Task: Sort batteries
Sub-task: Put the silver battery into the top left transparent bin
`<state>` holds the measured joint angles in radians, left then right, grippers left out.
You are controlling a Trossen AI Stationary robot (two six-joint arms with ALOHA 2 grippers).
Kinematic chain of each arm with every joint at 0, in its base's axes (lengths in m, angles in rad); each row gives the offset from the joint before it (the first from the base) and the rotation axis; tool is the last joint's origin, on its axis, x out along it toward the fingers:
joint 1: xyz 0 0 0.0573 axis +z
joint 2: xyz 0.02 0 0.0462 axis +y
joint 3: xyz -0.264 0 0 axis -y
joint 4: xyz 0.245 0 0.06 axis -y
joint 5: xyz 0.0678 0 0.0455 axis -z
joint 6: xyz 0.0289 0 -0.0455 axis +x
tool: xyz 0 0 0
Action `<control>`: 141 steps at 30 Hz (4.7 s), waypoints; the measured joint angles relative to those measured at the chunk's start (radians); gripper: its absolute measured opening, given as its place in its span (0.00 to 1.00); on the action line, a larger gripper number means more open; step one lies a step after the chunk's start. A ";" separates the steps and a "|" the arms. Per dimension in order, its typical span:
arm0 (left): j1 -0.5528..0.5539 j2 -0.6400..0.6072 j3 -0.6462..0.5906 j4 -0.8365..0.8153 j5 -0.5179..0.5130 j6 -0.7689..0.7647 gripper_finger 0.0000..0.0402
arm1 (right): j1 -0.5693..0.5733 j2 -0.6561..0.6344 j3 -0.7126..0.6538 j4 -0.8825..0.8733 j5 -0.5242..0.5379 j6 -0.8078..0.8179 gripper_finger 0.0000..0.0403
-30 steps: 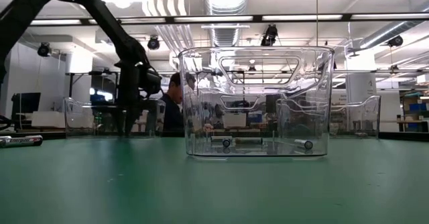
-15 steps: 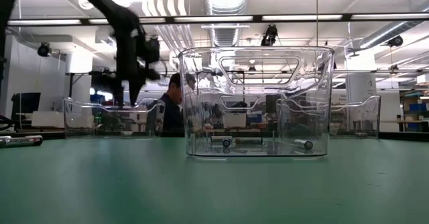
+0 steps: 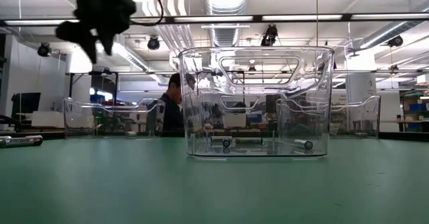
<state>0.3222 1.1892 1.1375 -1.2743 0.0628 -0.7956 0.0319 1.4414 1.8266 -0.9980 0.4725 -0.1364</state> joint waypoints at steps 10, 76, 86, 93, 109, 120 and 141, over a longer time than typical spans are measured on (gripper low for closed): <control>-0.201 0.017 -0.325 0.118 0.033 -0.191 0.52 | 0.031 0.000 -0.011 0.009 0.000 0.306 0.49; 0.561 0.366 0.194 0.141 -0.209 0.480 0.06 | 0.172 -0.019 0.002 -0.013 0.053 0.415 0.28; 0.667 0.625 0.168 0.200 -0.103 0.421 0.06 | 0.272 -0.012 -0.008 -0.190 0.052 0.654 0.22; 0.669 0.735 0.161 0.228 -0.102 0.394 0.07 | 0.322 -0.013 -0.023 -0.195 0.110 0.754 0.21; 0.578 0.425 0.149 0.088 -0.153 0.487 0.46 | 0.289 -0.011 -0.033 -0.194 0.274 0.745 0.46; 0.126 -0.019 -0.064 -0.115 -0.036 0.038 0.48 | 0.178 0.039 -0.034 -0.108 0.297 0.581 0.55; -0.112 0.159 -0.409 0.026 0.083 -0.052 0.38 | 0.163 0.051 -0.034 0.008 0.278 0.532 0.55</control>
<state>0.2099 1.3485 0.7285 -1.2480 0.1453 -0.8478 0.1953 1.4929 1.7924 -0.9897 0.7502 0.3958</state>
